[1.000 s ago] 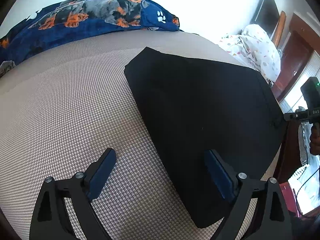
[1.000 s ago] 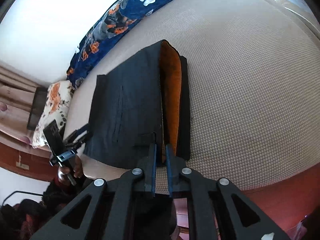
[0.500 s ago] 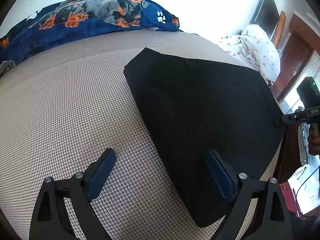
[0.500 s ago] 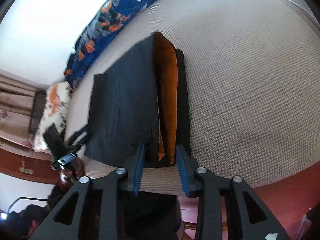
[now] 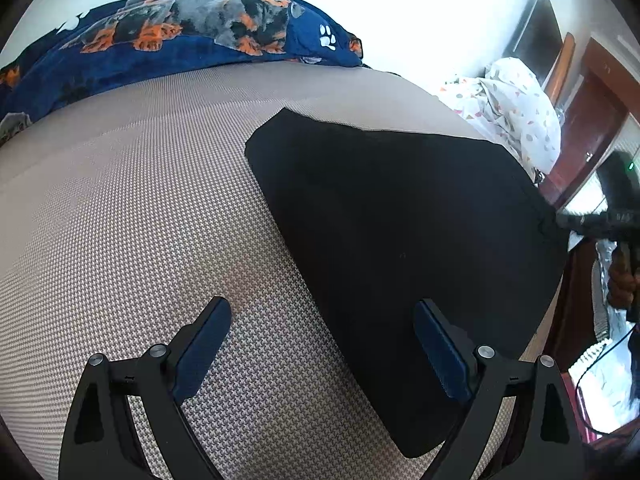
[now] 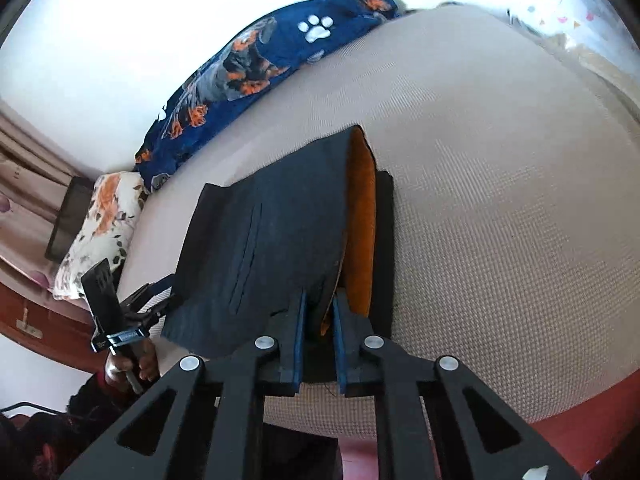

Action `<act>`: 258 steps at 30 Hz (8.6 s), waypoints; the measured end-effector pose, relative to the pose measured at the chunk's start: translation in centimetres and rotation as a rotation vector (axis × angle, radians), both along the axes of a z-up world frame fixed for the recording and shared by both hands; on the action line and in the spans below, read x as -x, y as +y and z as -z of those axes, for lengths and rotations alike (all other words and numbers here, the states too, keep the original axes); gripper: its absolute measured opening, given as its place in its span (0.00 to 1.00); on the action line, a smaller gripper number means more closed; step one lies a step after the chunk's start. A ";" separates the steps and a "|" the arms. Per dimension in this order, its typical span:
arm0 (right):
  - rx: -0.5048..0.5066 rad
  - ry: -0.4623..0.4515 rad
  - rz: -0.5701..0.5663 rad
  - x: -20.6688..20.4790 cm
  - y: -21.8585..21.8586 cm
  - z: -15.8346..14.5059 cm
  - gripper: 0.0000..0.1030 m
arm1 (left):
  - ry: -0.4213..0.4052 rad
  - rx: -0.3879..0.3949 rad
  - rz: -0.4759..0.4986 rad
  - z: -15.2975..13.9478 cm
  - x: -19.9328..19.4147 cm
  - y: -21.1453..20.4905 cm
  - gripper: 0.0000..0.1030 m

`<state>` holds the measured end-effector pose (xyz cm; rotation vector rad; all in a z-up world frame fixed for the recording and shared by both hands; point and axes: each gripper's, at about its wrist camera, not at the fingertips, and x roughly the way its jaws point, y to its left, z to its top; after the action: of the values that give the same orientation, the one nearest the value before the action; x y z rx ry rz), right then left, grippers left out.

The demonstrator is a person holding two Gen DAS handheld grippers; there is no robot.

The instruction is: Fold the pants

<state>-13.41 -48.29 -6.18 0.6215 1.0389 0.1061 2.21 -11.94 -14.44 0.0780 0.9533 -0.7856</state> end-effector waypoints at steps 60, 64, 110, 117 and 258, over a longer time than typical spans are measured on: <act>-0.194 0.078 0.012 0.0 1.7 1.9 0.17 | -0.018 0.001 0.005 0.1 0.0 0.2 0.92; -0.187 -0.028 0.015 -0.2 1.0 0.0 0.16 | 0.020 0.032 -0.016 -0.2 -0.8 0.5 0.92; -0.283 0.077 -0.196 -7.1 -1.2 6.7 0.35 | 0.181 0.132 0.224 -0.4 -3.4 -5.8 0.59; -0.256 0.018 -0.143 -5.9 -0.7 6.6 0.31 | 0.035 0.016 0.153 -1.3 -1.1 -6.2 0.29; -0.170 -0.204 -0.284 -16.6 18.0 4.3 0.23 | -0.125 -0.002 -0.159 -4.9 -6.5 11.6 0.15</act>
<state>3.19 -30.27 -10.44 0.5989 0.9201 0.5013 8.67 -0.31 -9.52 0.0511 0.8312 -0.6261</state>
